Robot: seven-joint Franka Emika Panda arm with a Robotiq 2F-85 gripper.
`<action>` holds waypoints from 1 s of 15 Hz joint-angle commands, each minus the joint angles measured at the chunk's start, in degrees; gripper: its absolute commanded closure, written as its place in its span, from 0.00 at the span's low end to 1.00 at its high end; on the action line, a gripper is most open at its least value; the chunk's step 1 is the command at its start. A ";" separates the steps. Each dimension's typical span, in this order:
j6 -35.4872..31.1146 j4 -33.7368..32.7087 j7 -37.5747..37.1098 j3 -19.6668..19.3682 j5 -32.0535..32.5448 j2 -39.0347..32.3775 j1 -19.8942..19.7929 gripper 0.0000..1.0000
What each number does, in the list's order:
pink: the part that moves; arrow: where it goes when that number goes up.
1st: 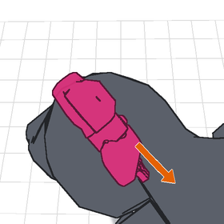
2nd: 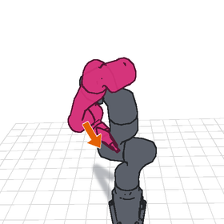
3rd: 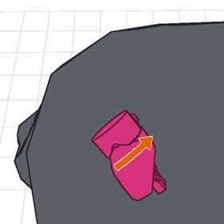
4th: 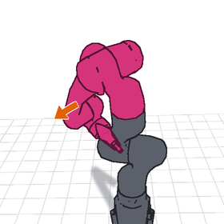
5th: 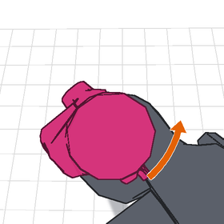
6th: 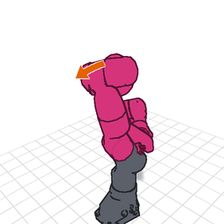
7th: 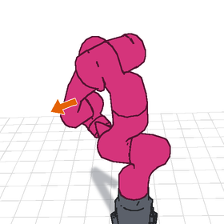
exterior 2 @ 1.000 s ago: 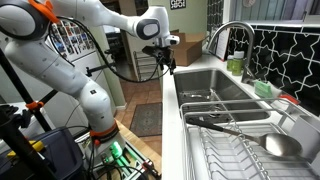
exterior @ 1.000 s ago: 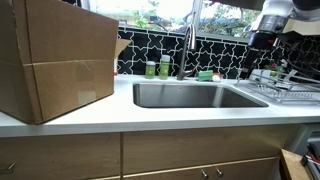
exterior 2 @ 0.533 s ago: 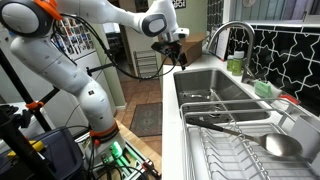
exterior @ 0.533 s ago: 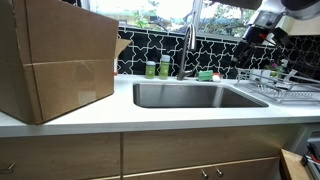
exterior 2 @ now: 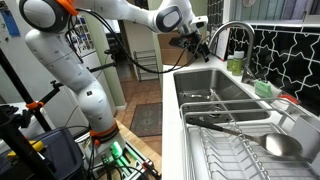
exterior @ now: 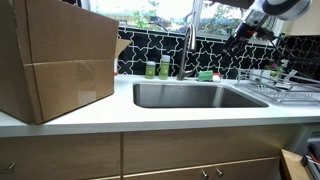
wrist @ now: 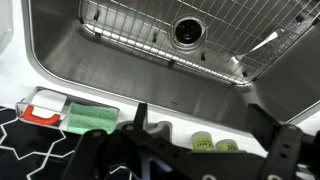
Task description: Open the tap using the faucet, remove the green sponge from the sponge holder and wet it on the tap before putting it in the sponge holder
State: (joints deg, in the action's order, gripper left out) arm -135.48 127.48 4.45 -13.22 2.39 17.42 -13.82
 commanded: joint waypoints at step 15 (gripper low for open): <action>-3.01 -32.64 -4.53 -3.37 -5.43 -32.46 -5.07 0.00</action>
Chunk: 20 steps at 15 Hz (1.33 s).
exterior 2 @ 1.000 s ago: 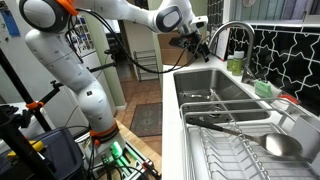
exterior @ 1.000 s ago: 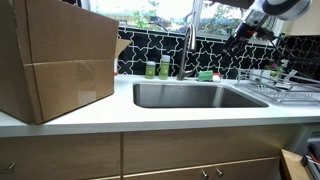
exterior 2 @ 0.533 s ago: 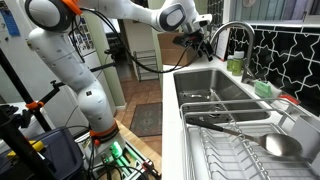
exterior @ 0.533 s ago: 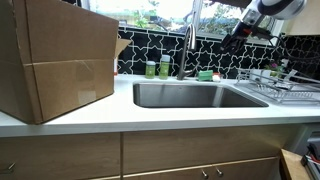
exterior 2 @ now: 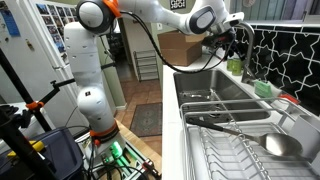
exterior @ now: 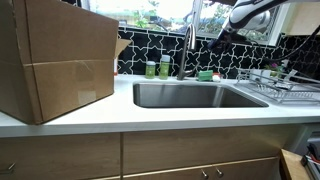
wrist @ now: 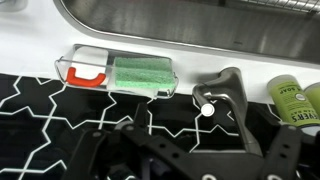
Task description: Open the tap using the faucet, remove the green sponge from the sponge holder and wet it on the tap before putting it in the sponge holder
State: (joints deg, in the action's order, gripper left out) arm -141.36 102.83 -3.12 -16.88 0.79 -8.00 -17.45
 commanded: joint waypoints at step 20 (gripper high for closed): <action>-4.70 -14.37 2.10 2.61 -6.58 -17.11 -2.49 0.00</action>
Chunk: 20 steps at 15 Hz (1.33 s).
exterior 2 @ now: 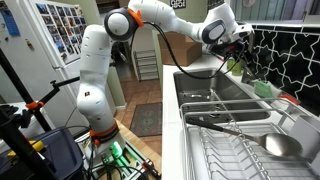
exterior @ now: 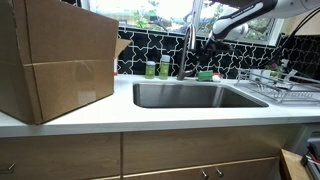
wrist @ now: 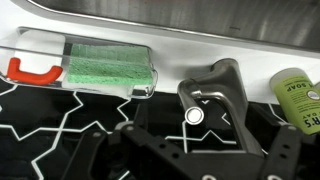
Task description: Open the tap using the faucet, remove the green sponge from the sponge holder and wet it on the tap before putting it in the sponge holder
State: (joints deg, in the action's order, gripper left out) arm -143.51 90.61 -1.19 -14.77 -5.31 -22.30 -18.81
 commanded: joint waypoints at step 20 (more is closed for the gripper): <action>-0.10 -7.69 -1.06 -1.05 2.42 -8.32 -2.44 0.00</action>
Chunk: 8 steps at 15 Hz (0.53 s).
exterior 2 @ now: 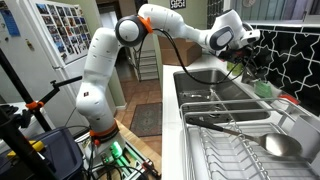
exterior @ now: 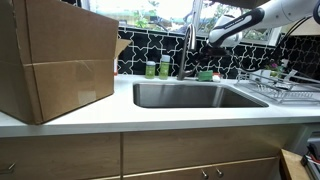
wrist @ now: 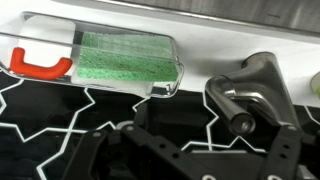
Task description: Open the tap using the faucet, remove the green sponge from the sponge holder and wet it on the tap before putting it in the sponge holder
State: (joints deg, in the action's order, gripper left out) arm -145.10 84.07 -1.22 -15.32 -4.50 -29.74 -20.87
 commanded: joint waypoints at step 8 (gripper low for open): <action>1.89 -0.99 -1.37 -1.29 3.92 -0.94 -0.19 0.00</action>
State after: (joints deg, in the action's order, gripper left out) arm -144.87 84.07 -1.42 -15.81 -2.33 -29.83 -20.92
